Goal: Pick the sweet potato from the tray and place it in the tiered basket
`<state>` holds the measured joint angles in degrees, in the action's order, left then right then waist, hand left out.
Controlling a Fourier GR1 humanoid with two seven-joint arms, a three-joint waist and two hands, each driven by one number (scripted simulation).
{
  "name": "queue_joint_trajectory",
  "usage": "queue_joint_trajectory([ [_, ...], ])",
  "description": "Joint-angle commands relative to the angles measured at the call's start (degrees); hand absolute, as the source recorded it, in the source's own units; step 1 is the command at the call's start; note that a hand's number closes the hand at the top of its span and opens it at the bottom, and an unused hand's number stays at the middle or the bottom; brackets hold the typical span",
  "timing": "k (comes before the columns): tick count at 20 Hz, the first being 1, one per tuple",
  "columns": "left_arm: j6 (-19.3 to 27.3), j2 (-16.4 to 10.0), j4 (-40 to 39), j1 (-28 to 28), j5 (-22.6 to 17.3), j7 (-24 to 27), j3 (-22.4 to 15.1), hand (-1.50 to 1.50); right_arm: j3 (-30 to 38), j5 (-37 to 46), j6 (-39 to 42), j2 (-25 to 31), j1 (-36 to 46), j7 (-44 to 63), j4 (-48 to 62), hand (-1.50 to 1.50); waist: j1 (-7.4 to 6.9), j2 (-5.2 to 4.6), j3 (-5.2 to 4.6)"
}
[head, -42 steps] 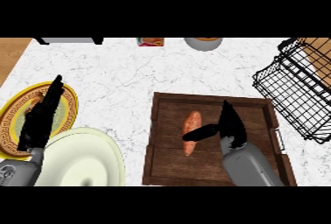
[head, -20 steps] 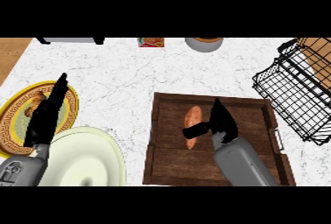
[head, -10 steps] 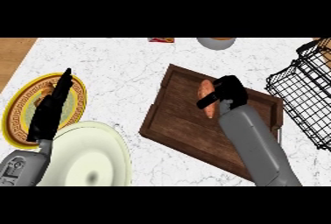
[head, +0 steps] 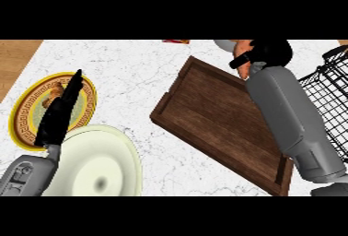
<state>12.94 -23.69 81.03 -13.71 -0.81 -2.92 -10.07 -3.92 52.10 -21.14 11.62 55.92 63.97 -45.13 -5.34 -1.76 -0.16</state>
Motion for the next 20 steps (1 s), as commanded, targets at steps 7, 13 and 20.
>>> queue_joint_trajectory([
  [7,0.8,0.8,-0.6,0.6,0.5,0.0,0.3,0.0,0.8,21.8,-9.8,5.0,15.9,15.1,10.5,1.5,1.14,0.68,-0.04],
  [13,-0.6,-0.2,-1.2,-0.1,-0.4,0.1,2.0,0.0,2.5,27.6,0.6,6.7,25.2,18.0,18.4,1.5,2.15,0.92,-0.01],
  [20,-0.7,-0.3,-0.2,1.5,-0.1,-0.2,2.8,0.0,8.8,25.4,-3.4,8.7,28.1,11.9,22.1,1.5,2.62,0.94,0.12],
])
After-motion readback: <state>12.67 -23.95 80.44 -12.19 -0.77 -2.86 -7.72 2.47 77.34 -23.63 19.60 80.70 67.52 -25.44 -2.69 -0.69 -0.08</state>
